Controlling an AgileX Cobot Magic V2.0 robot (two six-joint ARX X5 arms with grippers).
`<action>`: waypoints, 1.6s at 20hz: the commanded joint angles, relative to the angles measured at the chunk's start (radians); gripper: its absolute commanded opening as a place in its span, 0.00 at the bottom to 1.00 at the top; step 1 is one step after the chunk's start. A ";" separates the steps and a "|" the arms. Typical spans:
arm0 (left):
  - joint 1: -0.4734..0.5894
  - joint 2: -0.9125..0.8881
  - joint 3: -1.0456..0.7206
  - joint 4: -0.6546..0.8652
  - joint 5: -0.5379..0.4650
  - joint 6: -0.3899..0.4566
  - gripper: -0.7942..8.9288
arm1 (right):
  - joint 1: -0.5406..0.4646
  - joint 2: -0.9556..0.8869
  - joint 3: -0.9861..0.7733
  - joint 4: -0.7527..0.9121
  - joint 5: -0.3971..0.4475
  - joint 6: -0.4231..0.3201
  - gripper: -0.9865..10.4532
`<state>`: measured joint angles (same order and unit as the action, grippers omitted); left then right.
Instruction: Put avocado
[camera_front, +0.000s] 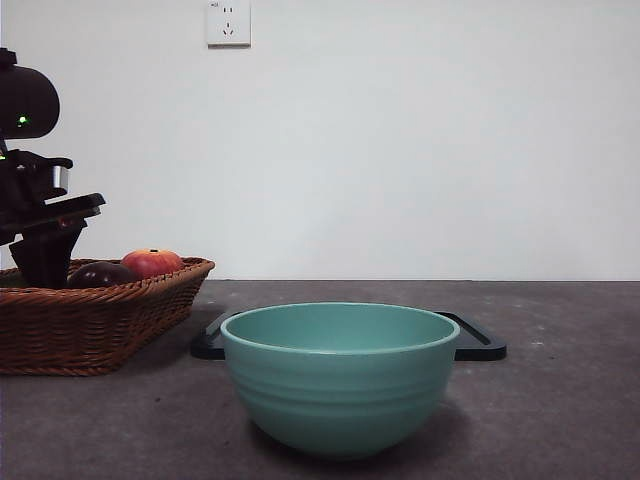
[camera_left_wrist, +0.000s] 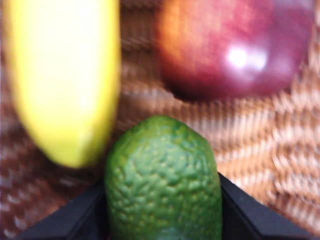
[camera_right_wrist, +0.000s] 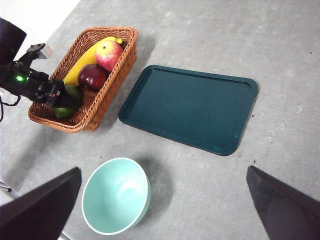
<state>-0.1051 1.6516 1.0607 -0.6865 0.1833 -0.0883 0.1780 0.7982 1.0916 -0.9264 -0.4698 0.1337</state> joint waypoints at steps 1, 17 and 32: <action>-0.003 0.023 0.054 -0.038 0.007 -0.002 0.29 | 0.004 0.004 0.019 0.010 -0.001 -0.011 0.61; -0.295 -0.320 0.273 -0.338 0.024 -0.088 0.30 | 0.004 0.004 0.019 0.010 -0.002 -0.011 0.61; -0.834 -0.037 0.273 -0.169 -0.099 -0.230 0.30 | 0.004 0.004 0.019 0.013 -0.001 -0.011 0.61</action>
<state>-0.9283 1.5990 1.3106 -0.8669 0.0883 -0.3099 0.1780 0.7982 1.0912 -0.9237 -0.4698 0.1333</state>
